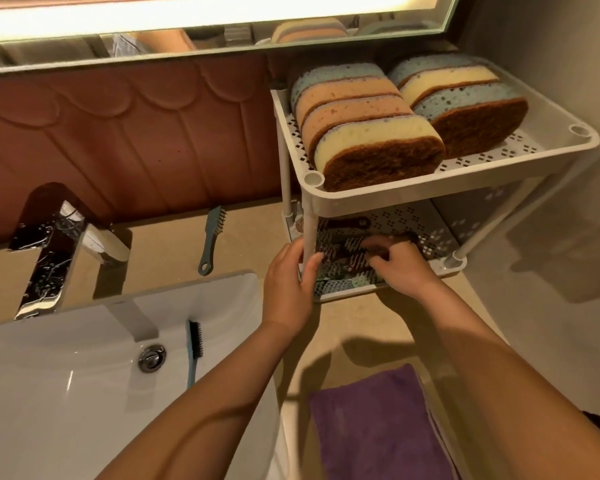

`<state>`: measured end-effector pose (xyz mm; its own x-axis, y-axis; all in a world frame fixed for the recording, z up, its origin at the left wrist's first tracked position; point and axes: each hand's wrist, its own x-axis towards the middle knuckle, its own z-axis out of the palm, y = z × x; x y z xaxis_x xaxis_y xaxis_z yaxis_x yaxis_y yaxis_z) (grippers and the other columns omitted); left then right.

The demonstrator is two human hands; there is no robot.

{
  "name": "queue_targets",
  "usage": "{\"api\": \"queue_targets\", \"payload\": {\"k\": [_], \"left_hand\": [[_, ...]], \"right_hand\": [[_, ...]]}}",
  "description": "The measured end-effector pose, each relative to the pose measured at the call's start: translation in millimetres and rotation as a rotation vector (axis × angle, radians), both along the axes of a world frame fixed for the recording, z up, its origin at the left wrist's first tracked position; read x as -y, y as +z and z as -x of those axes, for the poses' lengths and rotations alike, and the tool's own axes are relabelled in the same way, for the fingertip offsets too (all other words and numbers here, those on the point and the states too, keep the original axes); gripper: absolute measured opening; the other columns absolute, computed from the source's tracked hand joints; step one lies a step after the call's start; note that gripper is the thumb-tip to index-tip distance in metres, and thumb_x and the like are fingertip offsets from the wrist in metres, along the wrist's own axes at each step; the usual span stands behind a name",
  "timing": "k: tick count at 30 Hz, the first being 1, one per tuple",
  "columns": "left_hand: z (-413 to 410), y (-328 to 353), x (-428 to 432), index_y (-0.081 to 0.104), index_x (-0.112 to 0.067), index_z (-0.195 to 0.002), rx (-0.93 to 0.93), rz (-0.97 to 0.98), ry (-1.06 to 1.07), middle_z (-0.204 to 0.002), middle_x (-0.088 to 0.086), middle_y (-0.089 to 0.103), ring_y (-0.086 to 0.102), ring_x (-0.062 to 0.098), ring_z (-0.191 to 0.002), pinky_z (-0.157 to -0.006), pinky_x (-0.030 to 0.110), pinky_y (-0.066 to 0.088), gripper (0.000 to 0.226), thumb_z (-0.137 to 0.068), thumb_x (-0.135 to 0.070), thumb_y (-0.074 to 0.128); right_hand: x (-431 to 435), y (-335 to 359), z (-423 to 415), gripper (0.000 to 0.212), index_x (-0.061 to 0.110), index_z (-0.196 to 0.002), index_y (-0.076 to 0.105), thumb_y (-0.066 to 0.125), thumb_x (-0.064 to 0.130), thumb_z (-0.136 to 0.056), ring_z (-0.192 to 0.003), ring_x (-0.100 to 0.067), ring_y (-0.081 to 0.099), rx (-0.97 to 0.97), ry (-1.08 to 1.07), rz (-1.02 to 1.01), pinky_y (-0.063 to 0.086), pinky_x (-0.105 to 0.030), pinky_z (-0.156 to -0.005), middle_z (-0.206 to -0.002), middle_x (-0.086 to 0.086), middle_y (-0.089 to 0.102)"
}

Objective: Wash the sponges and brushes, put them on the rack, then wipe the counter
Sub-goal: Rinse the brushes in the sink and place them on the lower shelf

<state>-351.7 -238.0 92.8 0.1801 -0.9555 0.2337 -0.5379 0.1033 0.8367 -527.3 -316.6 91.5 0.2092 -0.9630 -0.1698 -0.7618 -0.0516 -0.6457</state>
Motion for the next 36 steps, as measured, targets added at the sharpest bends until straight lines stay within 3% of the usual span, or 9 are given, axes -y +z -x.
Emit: {"api": "queue_targets", "payload": {"k": [3,5,9,13,17,24,30,36], "left_hand": [[-1,5,-9,0.039,-0.017,-0.137,-0.098,-0.151,-0.020,-0.133,0.003,0.047,0.043,0.016,-0.123,-0.099,0.026,0.037,0.044,-0.095,-0.028,0.048],[-6,9,-22,0.031,-0.015,-0.142,-0.148,-0.295,0.020,-0.142,0.006,0.038,0.037,0.018,-0.130,-0.106,0.032,0.033,0.052,-0.095,-0.028,0.049],[-30,15,-50,0.048,-0.010,-0.127,-0.102,-0.509,-0.089,-0.125,0.009,0.053,0.051,0.024,-0.117,-0.099,0.035,0.041,0.036,-0.094,-0.025,0.050],[-66,23,-82,0.060,-0.011,-0.108,-0.011,-0.619,-0.256,-0.106,0.006,0.062,0.057,0.022,-0.102,-0.093,0.036,0.045,0.022,-0.094,-0.024,0.049],[-102,32,-119,0.059,-0.012,-0.108,0.063,-0.656,-0.269,-0.108,0.007,0.062,0.057,0.021,-0.102,-0.093,0.036,0.045,0.025,-0.094,-0.029,0.048],[-158,39,-184,0.053,-0.017,-0.119,0.122,-0.746,-0.241,-0.107,-0.002,0.056,0.055,0.016,-0.100,-0.089,0.029,0.044,0.032,-0.096,-0.037,0.044],[-212,37,-230,0.051,-0.019,-0.122,0.084,-0.765,-0.146,-0.108,-0.003,0.055,0.055,0.016,-0.101,-0.088,0.027,0.043,0.034,-0.095,-0.038,0.043],[-255,27,-259,0.052,-0.020,-0.121,0.034,-0.771,-0.057,-0.108,-0.003,0.056,0.055,0.013,-0.096,-0.080,0.023,0.040,0.033,-0.095,-0.038,0.043]], "right_hand": [[-27,12,-11,0.023,0.013,-0.112,0.065,0.054,0.013,-0.091,-0.097,-0.022,0.061,0.083,0.062,-0.067,0.050,-0.037,-0.089,-0.102,-0.006,0.068],[-46,17,-21,0.020,0.014,-0.107,0.066,0.055,0.012,-0.091,-0.088,-0.015,0.060,0.108,0.136,-0.091,0.047,-0.028,-0.080,-0.091,0.002,0.065],[-77,24,-42,0.016,0.015,-0.103,0.066,0.057,0.013,-0.090,-0.079,-0.010,0.058,0.128,0.220,-0.145,0.045,-0.023,-0.073,-0.078,0.011,0.059],[-104,29,-65,0.017,0.016,-0.105,0.065,0.057,0.016,-0.090,-0.084,-0.014,0.061,0.140,0.282,-0.177,0.047,-0.024,-0.075,-0.086,0.004,0.063],[-130,32,-94,0.020,0.013,-0.108,0.065,0.056,0.015,-0.091,-0.090,-0.017,0.062,0.115,0.331,-0.185,0.047,-0.025,-0.080,-0.094,0.000,0.065],[-169,28,-145,0.022,0.019,-0.112,0.063,0.053,0.023,-0.093,-0.080,0.001,0.055,0.058,0.436,-0.198,0.041,-0.008,-0.069,-0.099,0.005,0.063],[-201,23,-201,0.022,0.020,-0.112,0.063,0.052,0.025,-0.093,-0.089,-0.009,0.058,0.006,0.540,-0.239,0.044,-0.021,-0.076,-0.100,0.004,0.063],[-218,16,-246,0.027,0.017,-0.117,0.062,0.049,0.024,-0.094,-0.101,-0.012,0.057,-0.047,0.610,-0.269,0.043,-0.022,-0.085,-0.115,0.002,0.063]]}}
